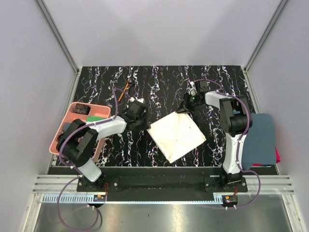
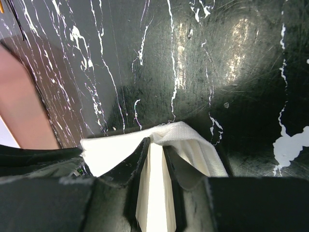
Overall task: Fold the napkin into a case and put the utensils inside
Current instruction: Fold the square-folded napkin at the center of the board.
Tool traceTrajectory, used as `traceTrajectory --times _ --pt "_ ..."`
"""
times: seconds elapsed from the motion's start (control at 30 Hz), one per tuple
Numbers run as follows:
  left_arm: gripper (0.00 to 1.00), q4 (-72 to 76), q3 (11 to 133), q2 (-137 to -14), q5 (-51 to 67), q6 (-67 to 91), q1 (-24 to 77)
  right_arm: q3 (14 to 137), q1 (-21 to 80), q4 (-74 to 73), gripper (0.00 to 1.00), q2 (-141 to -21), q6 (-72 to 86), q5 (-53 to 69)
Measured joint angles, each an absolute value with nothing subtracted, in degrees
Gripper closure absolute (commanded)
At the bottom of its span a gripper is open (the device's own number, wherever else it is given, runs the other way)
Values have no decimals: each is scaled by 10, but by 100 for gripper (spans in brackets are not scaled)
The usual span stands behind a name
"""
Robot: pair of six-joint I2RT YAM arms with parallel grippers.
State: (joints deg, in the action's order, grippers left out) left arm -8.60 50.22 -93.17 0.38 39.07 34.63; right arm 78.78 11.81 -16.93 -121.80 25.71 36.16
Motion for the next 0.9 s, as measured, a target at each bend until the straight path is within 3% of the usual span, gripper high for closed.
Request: traceTrajectory --times 0.9 --pt "73 -102 502 -943 -18 393 368 785 118 -157 76 -1218 258 371"
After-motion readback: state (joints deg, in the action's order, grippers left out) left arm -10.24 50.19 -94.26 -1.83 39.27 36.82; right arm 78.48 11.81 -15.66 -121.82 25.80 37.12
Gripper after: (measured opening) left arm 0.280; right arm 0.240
